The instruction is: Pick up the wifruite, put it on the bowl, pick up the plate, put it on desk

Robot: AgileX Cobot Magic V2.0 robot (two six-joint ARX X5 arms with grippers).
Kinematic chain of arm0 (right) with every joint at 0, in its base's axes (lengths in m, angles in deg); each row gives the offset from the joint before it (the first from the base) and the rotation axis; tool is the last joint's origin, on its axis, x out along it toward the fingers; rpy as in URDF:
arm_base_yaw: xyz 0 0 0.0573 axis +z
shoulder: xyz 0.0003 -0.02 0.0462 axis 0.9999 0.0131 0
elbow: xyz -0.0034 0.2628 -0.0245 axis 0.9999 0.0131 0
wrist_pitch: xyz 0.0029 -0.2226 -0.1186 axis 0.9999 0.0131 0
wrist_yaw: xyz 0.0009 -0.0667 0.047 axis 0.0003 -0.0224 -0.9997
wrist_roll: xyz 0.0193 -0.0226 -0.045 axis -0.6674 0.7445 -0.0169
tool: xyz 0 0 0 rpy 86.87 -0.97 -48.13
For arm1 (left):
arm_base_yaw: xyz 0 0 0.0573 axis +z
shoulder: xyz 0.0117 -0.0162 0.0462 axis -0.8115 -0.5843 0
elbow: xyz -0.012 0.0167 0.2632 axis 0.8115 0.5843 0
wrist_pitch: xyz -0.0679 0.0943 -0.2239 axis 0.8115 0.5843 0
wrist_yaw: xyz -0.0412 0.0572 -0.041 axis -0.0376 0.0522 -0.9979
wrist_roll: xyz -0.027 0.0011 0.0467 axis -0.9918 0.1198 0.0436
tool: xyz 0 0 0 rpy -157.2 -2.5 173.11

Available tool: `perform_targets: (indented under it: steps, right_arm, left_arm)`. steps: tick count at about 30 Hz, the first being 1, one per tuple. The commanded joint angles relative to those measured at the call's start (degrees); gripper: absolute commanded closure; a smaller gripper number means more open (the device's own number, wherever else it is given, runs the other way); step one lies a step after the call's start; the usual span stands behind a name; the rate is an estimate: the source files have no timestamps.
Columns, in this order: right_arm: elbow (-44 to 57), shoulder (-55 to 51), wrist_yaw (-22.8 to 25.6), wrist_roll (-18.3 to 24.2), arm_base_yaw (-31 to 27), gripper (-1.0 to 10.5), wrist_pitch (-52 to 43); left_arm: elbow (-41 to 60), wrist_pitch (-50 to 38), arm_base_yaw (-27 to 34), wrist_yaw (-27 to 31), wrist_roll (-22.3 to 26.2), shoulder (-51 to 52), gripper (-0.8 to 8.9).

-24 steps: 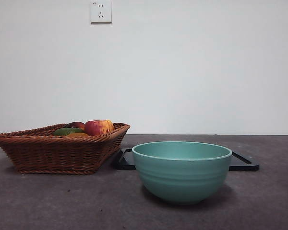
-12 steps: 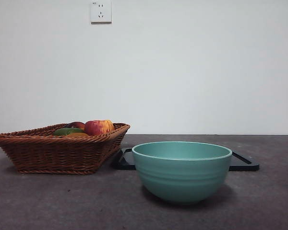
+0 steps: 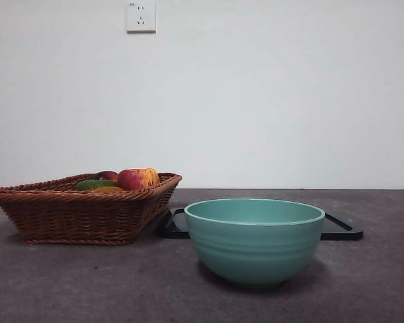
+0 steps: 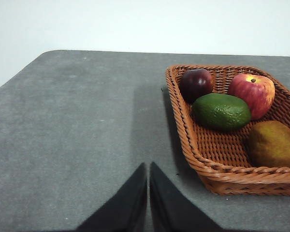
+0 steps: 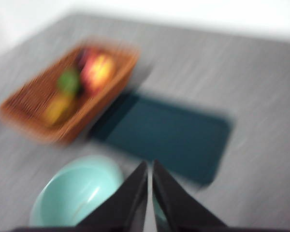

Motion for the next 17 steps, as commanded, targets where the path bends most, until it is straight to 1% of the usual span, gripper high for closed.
perform_targets:
  steps: [1, 4, 9, 12, 17]
  right_arm:
    - [2.51, -1.97, 0.13, 5.14, -5.62, 9.4, -6.54]
    - [7.15, -4.81, 0.09, 7.32, -11.65, 9.4, -14.49]
    - [16.57, -11.28, 0.17, 7.63, -19.17, 9.4, -24.35]
    - [22.36, -15.19, 0.20, 7.63, -22.38, 9.4, -28.50]
    - [29.16, -19.80, 0.39, 7.67, -25.73, 9.4, -30.69]
  left_arm:
    - [1.18, 0.48, 0.15, 0.11, -0.11, 0.09, 8.05]
    - [1.18, 0.48, 0.15, 0.11, -0.11, 0.09, 8.06]
    - [1.18, 0.48, 0.15, 0.11, -0.11, 0.09, 8.06]
    - [1.18, 0.48, 0.15, 0.11, -0.11, 0.09, 8.06]
    - [1.18, 0.48, 0.15, 0.11, -0.11, 0.09, 8.06]
